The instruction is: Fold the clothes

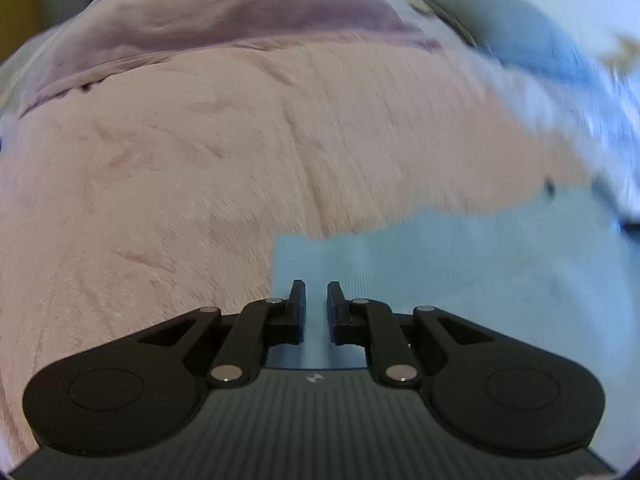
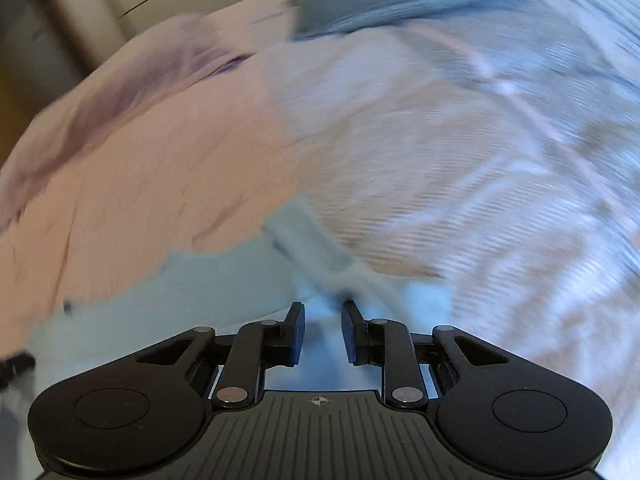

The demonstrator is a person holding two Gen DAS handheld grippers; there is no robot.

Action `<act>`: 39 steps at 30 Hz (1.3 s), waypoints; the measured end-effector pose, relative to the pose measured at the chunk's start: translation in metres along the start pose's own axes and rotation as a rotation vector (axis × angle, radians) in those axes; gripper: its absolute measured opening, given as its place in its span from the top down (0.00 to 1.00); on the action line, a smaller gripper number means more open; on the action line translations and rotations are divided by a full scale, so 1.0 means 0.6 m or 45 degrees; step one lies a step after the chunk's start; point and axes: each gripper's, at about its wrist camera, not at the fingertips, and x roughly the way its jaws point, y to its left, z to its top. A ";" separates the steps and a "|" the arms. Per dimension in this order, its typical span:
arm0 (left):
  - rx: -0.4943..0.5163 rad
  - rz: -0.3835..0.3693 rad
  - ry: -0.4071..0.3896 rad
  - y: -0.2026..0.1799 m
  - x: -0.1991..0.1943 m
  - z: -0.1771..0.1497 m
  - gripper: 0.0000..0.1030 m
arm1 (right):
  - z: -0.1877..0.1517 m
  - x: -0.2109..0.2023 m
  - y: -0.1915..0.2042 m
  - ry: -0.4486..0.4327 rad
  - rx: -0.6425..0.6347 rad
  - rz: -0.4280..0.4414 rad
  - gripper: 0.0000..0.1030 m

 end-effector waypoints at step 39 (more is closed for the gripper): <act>-0.247 0.366 0.088 -0.361 -0.594 -0.254 0.60 | -0.262 -0.519 -0.032 0.026 -0.239 0.160 0.35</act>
